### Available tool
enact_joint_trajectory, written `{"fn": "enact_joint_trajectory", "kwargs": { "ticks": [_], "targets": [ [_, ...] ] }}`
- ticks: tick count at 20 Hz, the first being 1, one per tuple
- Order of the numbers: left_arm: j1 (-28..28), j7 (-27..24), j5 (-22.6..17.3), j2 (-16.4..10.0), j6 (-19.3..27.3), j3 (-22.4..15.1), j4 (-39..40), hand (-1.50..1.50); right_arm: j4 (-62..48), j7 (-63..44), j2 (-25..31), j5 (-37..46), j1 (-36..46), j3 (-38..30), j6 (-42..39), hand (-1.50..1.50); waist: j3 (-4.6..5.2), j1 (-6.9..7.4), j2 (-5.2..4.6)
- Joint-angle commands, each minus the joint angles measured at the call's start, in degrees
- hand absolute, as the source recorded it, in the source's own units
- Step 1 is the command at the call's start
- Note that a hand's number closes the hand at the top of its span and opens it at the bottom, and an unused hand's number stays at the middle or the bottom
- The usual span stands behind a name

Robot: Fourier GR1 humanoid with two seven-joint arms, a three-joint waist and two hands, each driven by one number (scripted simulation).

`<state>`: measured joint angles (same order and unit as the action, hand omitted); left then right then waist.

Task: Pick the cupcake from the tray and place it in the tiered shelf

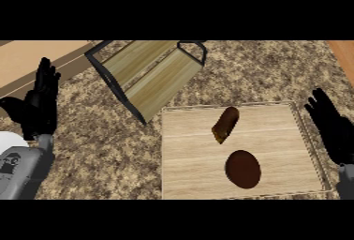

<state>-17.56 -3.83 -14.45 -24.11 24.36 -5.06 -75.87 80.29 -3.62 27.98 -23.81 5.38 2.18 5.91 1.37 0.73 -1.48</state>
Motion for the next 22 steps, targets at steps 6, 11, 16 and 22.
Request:
{"fn": "enact_joint_trajectory", "kwargs": {
  "ticks": [6, 11, 16, 22],
  "targets": [
    [2.5, 1.81, -0.1, 0.46, -3.84, -3.62, -4.6, 0.0, 13.55, 0.9, -5.21, 0.62, 12.58, 14.39, -12.92, 1.5, -1.37, 2.95, 2.09],
    [10.56, 5.18, -1.84, 0.28, -4.44, -3.31, -12.35, 0.0, 13.36, 1.4, -7.86, -4.94, 6.77, 6.94, -9.78, -1.5, -1.41, -0.25, 1.7],
    [12.41, 8.54, 1.01, 1.0, -1.6, -5.54, -17.76, 0.0, 17.74, -0.48, -0.72, -7.88, 9.13, 6.49, -21.88, -1.5, -1.4, -0.37, 1.75],
    [11.71, 9.94, -0.81, -0.64, -3.04, -3.12, -17.54, 0.0, 27.62, -10.27, 14.19, -3.58, 11.71, 9.21, -31.3, -1.5, -1.27, -0.82, 2.02]
  ]
}}
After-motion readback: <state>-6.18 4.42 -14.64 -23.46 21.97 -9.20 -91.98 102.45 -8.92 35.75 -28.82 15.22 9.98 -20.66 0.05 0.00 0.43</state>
